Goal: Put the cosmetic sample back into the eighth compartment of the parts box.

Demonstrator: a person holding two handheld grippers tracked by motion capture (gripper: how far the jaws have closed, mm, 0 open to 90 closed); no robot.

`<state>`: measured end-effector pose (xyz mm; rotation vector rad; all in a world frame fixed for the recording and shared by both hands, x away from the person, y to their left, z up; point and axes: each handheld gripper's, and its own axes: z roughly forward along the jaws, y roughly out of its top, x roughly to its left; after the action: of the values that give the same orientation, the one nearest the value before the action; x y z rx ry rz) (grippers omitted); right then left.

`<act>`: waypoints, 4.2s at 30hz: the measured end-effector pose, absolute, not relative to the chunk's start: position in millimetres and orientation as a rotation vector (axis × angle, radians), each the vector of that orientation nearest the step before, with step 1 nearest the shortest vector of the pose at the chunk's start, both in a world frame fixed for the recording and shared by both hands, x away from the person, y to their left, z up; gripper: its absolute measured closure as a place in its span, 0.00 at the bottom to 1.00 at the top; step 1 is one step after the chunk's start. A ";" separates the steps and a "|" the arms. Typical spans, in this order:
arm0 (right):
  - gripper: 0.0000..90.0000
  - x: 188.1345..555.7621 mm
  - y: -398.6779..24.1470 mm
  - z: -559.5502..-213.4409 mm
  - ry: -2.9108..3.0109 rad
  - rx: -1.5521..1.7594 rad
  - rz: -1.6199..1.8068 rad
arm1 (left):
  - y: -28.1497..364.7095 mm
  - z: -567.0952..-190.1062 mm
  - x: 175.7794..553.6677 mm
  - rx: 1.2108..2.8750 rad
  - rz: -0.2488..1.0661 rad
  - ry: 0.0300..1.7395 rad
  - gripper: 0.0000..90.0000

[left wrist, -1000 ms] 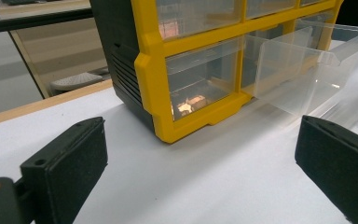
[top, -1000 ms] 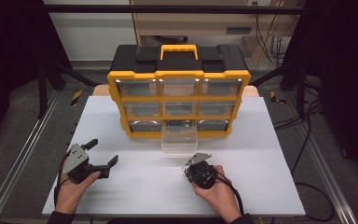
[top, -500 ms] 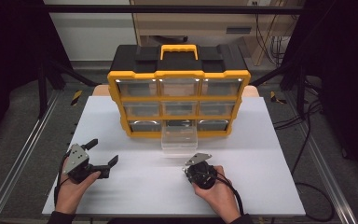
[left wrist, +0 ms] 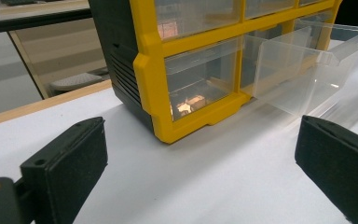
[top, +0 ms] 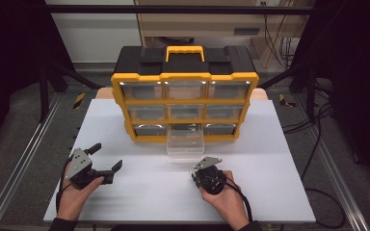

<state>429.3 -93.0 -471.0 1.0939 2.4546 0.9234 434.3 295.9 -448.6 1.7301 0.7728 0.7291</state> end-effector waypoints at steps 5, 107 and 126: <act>0.90 425.9 -96.2 -465.3 2.428 1.093 0.950 | 296.3 -448.3 434.2 1.728 0.729 0.773 0.03; 0.90 483.9 -109.1 -360.9 2.201 1.085 1.163 | 301.0 -448.3 434.3 1.706 0.722 0.791 0.03; 0.90 487.4 -100.2 -360.3 2.223 1.078 1.151 | 302.1 -448.3 434.4 1.701 0.717 0.794 0.03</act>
<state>487.4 -100.2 -360.3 1.0778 2.2229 1.1508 434.4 302.1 -448.3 1.7013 0.7945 0.7166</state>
